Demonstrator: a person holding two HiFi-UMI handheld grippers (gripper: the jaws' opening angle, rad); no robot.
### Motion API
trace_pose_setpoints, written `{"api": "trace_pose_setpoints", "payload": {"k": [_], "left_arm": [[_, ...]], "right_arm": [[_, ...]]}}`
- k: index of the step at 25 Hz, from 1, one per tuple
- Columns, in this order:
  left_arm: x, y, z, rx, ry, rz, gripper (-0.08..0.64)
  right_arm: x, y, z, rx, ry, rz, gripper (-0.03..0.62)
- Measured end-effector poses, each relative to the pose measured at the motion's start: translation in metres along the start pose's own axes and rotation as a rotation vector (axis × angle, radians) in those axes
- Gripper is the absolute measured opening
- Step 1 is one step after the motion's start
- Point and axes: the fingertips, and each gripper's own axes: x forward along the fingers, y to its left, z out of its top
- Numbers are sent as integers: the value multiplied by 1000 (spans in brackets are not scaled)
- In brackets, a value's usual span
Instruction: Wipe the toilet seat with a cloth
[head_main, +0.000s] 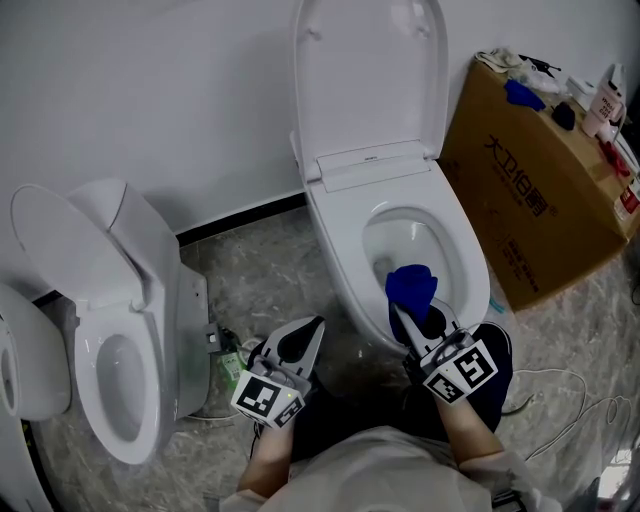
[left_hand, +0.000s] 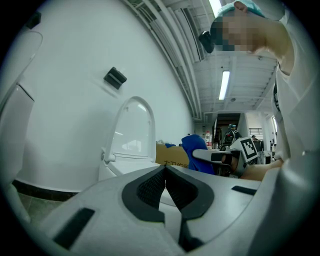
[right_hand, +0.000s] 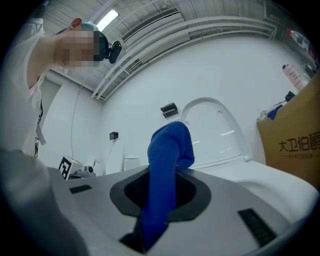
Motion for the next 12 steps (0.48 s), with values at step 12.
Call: {"api": "trace_pose_setpoints", "payload": {"k": [12], "left_arm": [[-3,-1,5,1,-22,5,5]], "right_arm": [[0,0,-5,6,14,-9,55]]}}
